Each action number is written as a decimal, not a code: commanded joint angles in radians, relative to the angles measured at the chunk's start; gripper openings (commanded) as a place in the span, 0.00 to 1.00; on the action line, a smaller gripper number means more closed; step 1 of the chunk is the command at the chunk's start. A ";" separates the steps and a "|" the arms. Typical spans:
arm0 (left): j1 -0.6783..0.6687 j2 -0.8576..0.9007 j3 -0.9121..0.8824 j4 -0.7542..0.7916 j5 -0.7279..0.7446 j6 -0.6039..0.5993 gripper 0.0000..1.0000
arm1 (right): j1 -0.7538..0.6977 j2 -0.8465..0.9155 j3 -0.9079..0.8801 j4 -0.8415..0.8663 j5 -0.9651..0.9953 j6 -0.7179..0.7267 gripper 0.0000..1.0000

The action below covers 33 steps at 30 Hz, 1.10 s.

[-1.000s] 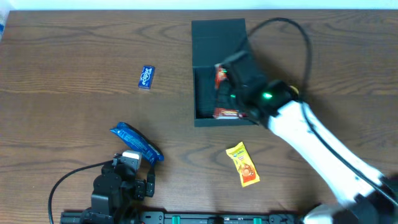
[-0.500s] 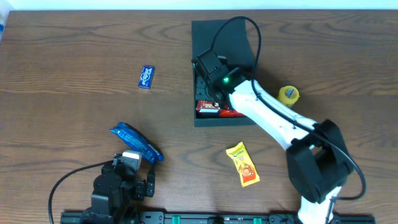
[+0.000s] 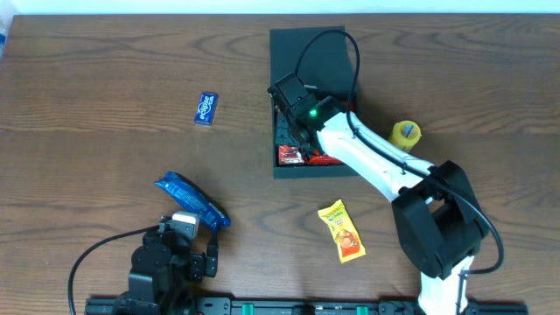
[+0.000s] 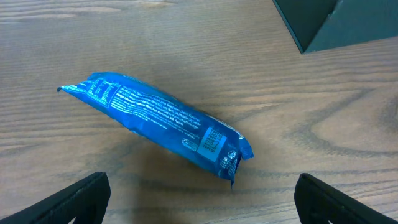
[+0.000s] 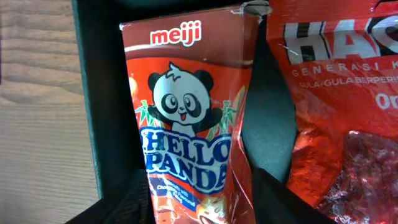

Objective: Pack container
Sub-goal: 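Lower the Hello Panda box into the green box beside Hacks bag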

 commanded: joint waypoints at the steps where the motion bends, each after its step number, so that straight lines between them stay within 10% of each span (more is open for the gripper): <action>1: 0.007 -0.006 -0.042 -0.022 0.008 -0.004 0.95 | -0.001 0.026 0.023 -0.003 0.014 0.011 0.52; 19: 0.007 -0.006 -0.042 -0.022 0.007 -0.004 0.95 | 0.013 -0.297 0.039 -0.095 0.147 -0.151 0.99; 33: 0.007 -0.006 -0.042 -0.022 0.008 -0.004 0.95 | 0.152 -0.436 0.035 -0.309 0.144 -0.231 0.99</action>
